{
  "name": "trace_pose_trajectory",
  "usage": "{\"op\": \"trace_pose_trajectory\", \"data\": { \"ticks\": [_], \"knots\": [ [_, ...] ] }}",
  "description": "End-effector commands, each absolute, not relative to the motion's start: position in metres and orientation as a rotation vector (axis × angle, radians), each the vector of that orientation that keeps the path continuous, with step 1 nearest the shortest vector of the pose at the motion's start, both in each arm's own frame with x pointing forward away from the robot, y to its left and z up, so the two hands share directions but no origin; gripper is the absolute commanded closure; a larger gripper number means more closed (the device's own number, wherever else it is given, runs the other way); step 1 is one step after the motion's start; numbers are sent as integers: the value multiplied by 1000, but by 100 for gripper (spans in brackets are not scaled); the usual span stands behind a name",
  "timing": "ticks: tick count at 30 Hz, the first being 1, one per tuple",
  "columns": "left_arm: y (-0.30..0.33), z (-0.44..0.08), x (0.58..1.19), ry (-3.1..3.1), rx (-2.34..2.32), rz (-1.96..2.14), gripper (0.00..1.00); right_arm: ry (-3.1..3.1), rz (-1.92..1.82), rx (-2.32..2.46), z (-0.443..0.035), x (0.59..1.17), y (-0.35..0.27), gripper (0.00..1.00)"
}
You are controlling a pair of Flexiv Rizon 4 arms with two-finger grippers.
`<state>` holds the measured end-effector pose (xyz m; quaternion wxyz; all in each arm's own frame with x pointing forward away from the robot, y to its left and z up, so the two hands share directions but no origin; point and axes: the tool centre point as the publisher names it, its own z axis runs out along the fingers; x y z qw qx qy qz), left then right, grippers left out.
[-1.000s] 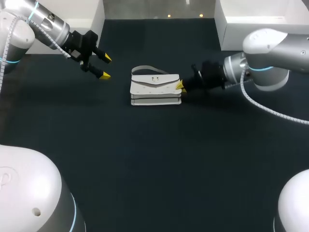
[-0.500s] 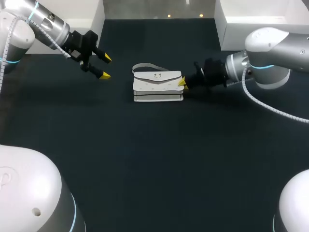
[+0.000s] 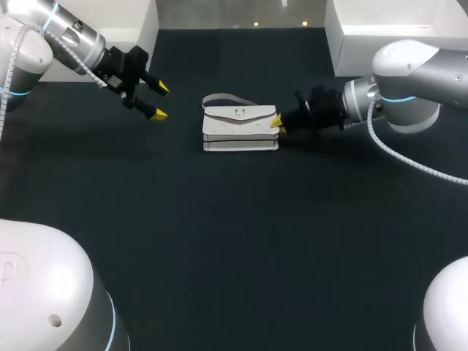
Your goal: Pick up the bag, open it, inspect its contents, close it, and place it on the opposite side
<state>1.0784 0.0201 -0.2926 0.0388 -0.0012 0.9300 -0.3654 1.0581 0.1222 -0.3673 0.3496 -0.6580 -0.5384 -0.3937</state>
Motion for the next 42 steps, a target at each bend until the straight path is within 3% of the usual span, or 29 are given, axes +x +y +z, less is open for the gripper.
{"op": "trace_pose_trajectory", "data": {
  "ticks": [1, 23, 33, 42],
  "knots": [
    [20, -294, 1079, 2848, -4, -1123, 0, -1403, -1017, -1703, -367, 1060, 121, 0],
    [20, -294, 1079, 2848, -4, -1123, 0, -1975, -965, -1740, -288, 1000, 95, 0],
    [20, -294, 1079, 2848, -4, -1123, 0, -2335, -907, -1588, -277, 987, 97, 0],
    [-9, -260, 1084, 2838, 191, -903, 0, -2656, -828, -1388, -275, 974, 101, 0]
  ]
}}
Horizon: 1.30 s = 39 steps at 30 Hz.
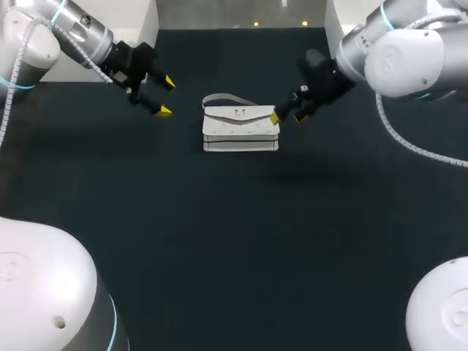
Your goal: Pick up the bag, open it, inspect its contents, close it, and place it on the opposite side
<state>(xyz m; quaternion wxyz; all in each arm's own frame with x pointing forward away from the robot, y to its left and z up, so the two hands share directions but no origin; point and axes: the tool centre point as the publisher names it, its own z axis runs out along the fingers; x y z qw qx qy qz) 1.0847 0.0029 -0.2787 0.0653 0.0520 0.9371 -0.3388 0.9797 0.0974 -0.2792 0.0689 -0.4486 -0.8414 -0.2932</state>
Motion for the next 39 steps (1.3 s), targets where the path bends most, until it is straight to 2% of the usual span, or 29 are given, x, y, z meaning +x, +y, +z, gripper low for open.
{"op": "trace_pose_trajectory", "data": {
  "ticks": [1, 10, 39],
  "knots": [
    [-12, -256, 1084, 2827, 210, -867, 0, -2690, -835, -1374, -275, 973, 100, 0],
    [-24, -236, 1090, 2775, 310, -758, 0, -2981, -834, -1186, -281, 959, 102, 0],
    [-48, -235, 1100, 2728, 320, -713, 0, -3744, -607, -644, -314, 946, 124, 0]
  ]
}}
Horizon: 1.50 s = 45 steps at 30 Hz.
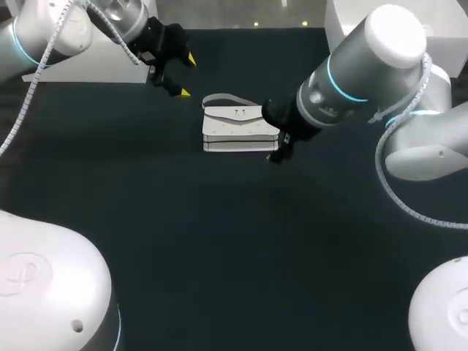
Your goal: Pick up the bag, open it, inspect its contents, close it, and place it on the opposite side
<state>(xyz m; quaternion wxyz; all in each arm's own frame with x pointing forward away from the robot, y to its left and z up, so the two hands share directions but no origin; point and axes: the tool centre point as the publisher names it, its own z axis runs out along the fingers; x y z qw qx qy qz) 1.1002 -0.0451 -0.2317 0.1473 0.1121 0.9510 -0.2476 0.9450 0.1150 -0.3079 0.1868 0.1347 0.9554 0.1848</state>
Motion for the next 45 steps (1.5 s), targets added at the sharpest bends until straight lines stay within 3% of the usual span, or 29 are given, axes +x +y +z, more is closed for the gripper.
{"op": "trace_pose_trajectory", "data": {
  "ticks": [1, 45],
  "knots": [
    [-48, -235, 1100, 2725, 317, -716, 0, 2361, 373, 396, -315, 946, 124, 0],
    [-82, -249, 1094, 2591, 376, -737, 0, 2030, 249, -84, -339, 977, 136, 0]
  ]
}}
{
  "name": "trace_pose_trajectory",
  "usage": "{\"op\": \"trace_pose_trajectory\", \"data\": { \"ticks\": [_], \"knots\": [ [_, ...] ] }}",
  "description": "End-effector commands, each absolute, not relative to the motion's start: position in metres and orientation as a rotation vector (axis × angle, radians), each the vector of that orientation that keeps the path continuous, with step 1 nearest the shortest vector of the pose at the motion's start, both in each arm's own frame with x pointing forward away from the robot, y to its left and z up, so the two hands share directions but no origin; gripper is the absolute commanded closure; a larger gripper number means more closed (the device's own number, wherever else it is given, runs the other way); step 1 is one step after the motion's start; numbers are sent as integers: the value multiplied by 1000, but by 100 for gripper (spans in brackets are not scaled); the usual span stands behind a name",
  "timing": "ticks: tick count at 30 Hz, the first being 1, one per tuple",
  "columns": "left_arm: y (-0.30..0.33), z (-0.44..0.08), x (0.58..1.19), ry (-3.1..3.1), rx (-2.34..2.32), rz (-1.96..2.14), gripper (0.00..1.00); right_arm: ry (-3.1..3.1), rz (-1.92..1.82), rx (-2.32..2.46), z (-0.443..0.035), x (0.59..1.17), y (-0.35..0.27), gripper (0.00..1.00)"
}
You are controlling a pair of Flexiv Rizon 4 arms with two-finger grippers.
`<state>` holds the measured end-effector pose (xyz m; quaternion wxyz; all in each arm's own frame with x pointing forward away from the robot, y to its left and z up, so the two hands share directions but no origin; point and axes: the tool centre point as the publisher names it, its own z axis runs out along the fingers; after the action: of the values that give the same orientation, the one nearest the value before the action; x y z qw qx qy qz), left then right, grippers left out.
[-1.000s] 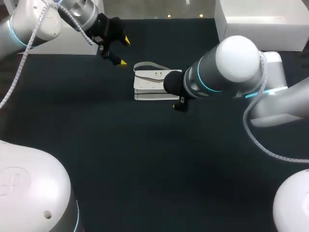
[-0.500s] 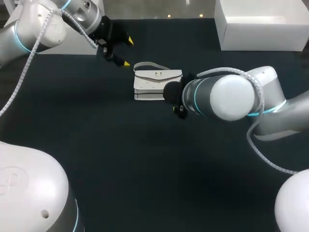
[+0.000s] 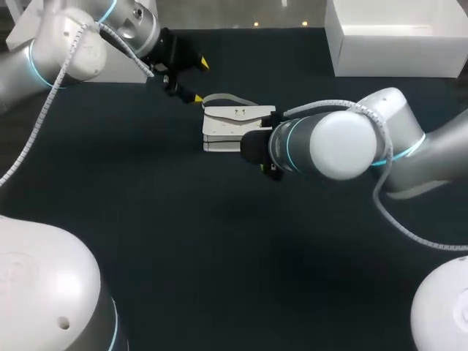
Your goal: Pick up the bag, open it, inspect its contents, close it, and place it on the opposite side
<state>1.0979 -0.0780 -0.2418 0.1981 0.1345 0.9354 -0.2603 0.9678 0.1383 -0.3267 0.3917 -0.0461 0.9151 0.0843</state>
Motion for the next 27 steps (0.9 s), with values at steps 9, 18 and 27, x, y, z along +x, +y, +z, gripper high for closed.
{"op": "trace_pose_trajectory", "data": {
  "ticks": [9, 18, 27],
  "knots": [
    [-90, -253, 1096, 2564, 392, -761, 0, 2029, 216, -73, -343, 1003, 139, 31],
    [-93, -258, 1100, 2547, 393, -781, 0, 2042, 214, -71, -353, 1016, 140, 55],
    [-98, -262, 1098, 2517, 422, -787, 0, 2046, 217, -52, -361, 1029, 135, 58]
  ]
}}
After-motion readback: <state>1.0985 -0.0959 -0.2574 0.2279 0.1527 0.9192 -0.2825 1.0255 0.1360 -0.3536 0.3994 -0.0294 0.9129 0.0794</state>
